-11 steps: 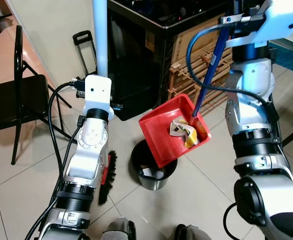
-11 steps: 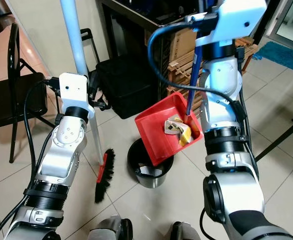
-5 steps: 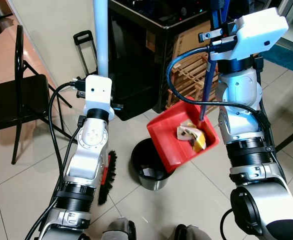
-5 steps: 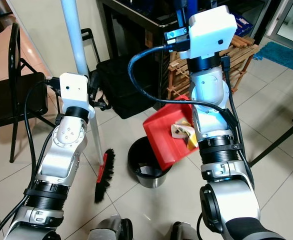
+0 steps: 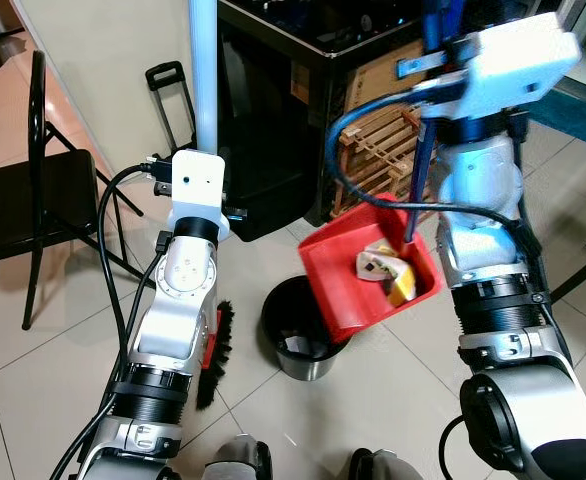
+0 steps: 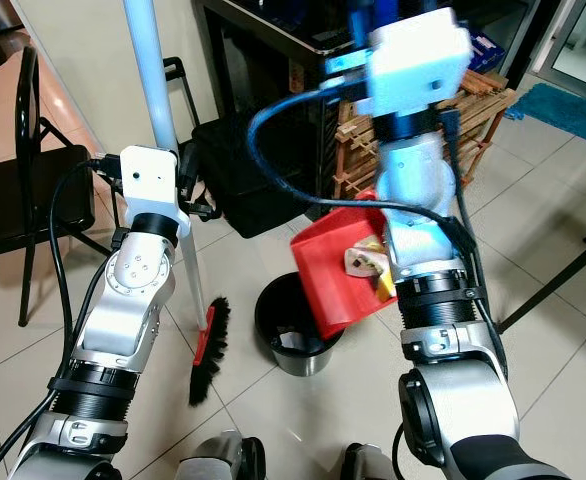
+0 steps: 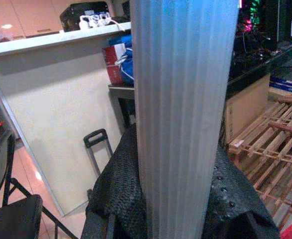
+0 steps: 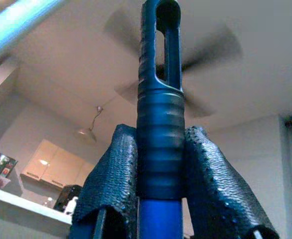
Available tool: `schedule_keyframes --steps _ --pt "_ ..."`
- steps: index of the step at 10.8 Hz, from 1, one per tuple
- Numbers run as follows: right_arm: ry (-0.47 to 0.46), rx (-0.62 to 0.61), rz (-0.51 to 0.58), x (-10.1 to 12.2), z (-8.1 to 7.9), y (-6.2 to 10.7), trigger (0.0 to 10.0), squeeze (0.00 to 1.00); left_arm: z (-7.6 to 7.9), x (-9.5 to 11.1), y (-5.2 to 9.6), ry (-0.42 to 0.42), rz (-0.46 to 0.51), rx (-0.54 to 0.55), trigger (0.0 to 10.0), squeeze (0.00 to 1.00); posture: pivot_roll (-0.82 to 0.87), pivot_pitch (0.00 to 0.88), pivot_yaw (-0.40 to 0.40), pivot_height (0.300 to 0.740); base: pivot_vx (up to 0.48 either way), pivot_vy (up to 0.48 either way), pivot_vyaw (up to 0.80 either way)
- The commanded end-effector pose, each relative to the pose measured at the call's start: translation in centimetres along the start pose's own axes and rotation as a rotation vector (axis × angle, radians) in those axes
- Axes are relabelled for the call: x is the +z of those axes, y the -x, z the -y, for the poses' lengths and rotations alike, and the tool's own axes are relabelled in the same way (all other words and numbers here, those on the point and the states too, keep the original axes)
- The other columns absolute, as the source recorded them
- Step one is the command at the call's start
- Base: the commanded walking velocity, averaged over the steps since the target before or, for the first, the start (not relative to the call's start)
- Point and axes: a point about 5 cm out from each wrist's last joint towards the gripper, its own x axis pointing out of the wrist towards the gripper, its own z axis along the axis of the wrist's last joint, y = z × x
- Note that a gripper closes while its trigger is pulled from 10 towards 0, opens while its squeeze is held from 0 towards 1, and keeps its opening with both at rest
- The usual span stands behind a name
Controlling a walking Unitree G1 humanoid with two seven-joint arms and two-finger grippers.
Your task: Sweep floor
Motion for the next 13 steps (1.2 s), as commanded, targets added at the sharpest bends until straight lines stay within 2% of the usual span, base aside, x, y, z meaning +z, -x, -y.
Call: schedule_keyframes --steps 1,4,8,13 --pt "0.038 0.031 0.115 1.7 -0.3 -0.7 10.0 0.0 -0.1 1.3 -0.3 -0.012 0.073 -0.002 10.0 0.0 0.11 0.123 0.056 0.74 0.0 0.0 0.0" --pt "0.044 0.025 0.13 2.0 -0.7 -0.6 10.0 0.0 -0.1 1.3 -0.4 -0.012 0.072 0.0 10.0 0.0 0.11 0.126 0.053 0.74 0.0 0.0 0.0" --pt "0.078 -0.004 0.217 3.6 -1.1 -1.0 10.0 0.0 0.0 1.4 -0.4 -0.015 0.076 -0.001 10.0 0.0 0.11 0.123 0.051 0.74 0.0 0.0 0.0" --pt "0.046 -0.023 0.206 3.9 -1.7 -0.9 10.0 0.0 0.0 1.4 -0.4 -0.021 0.079 0.001 10.0 0.0 0.11 0.123 0.045 0.74 0.0 0.0 0.0"
